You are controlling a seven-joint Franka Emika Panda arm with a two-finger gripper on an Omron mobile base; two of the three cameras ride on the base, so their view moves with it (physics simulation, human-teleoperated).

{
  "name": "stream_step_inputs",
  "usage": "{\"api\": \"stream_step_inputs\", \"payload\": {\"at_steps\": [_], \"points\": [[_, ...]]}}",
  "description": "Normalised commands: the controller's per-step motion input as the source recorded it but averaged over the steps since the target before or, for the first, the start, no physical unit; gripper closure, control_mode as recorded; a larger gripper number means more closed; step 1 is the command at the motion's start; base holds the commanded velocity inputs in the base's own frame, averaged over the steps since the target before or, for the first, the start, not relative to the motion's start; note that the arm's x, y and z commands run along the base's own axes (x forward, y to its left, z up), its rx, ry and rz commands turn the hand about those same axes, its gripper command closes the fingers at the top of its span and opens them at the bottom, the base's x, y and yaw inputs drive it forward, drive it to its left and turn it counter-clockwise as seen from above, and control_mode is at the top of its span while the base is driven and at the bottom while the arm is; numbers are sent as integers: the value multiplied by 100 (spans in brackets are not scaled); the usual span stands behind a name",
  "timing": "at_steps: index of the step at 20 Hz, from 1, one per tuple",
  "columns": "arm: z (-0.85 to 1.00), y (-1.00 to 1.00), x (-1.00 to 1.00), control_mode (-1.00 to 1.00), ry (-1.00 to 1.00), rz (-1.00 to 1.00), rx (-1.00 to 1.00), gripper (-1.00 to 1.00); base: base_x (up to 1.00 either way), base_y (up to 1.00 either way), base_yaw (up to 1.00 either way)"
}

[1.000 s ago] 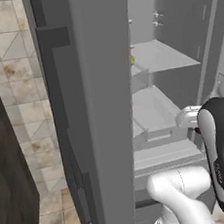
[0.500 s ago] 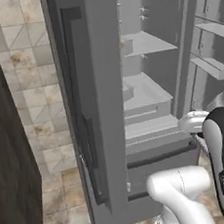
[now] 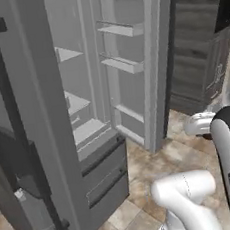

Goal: Pick the mango and apple from the fridge and place them inside the tupperware on the counter.

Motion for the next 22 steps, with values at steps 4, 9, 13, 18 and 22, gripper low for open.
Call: {"api": "stream_step_inputs", "payload": {"at_steps": [4,9,13,18,22], "points": [[0,0,0,100,0,0,0,100,-43,1,-100],[0,0,0,100,0,0,0,100,-26,-1,-100],[0,0,0,100,0,0,0,100,-3,-8,-100],[0,0,0,100,0,0,0,100,1,-11,-86],[0,0,0,100,0,0,0,100,27,-13,-70]]}}
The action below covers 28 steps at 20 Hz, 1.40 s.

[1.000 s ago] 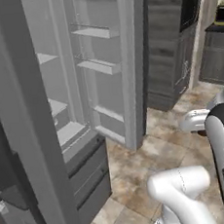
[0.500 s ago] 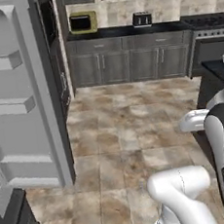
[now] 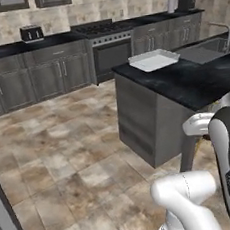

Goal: Pick the mango and apple from the fridge and place them inside the tupperware on the counter.

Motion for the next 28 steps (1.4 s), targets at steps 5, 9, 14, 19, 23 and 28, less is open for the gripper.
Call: {"api": "stream_step_inputs", "payload": {"at_steps": [5,9,14,19,23,28], "points": [[0,0,0,100,0,0,0,100,90,-1,-44],[0,0,0,100,0,0,0,100,100,3,-21],[0,0,0,100,0,0,0,100,100,1,-10],[0,0,0,100,0,0,0,100,100,-3,-17],[0,0,0,100,0,0,0,100,100,0,-25],[0,0,0,100,0,0,0,100,100,3,-21]]}}
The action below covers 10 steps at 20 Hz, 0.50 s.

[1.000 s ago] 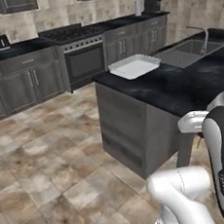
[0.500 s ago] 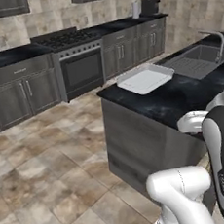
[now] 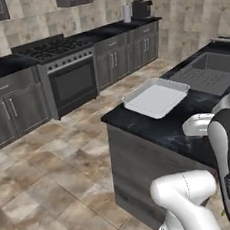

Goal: Pick the mango and apple from the fridge and place them inside the tupperware on the counter.

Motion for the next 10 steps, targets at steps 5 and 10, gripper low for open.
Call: {"api": "stream_step_inputs", "payload": {"at_steps": [5,10], "points": [[0,0,0,100,0,0,0,100,100,23,-33],[0,0,0,100,0,0,0,100,92,42,-85]]}}
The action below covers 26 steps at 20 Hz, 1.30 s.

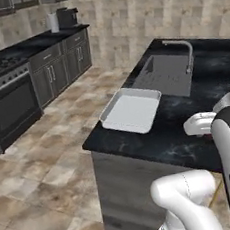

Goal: Pick the mango and apple from the fridge and place them inside the tupperware on the counter.

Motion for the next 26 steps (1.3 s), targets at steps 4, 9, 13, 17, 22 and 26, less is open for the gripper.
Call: {"api": "stream_step_inputs", "payload": {"at_steps": [4,9,13,17,22,26], "points": [[0,0,0,100,0,0,0,100,94,88,-94],[0,0,0,100,0,0,0,100,76,100,-60],[0,0,0,100,0,0,0,100,35,98,-5],[0,0,0,100,0,0,0,100,67,80,-3],[0,7,60,-100,19,-10,0,100,40,14,-5],[-5,7,100,-100,56,-2,0,100,0,0,0]]}}
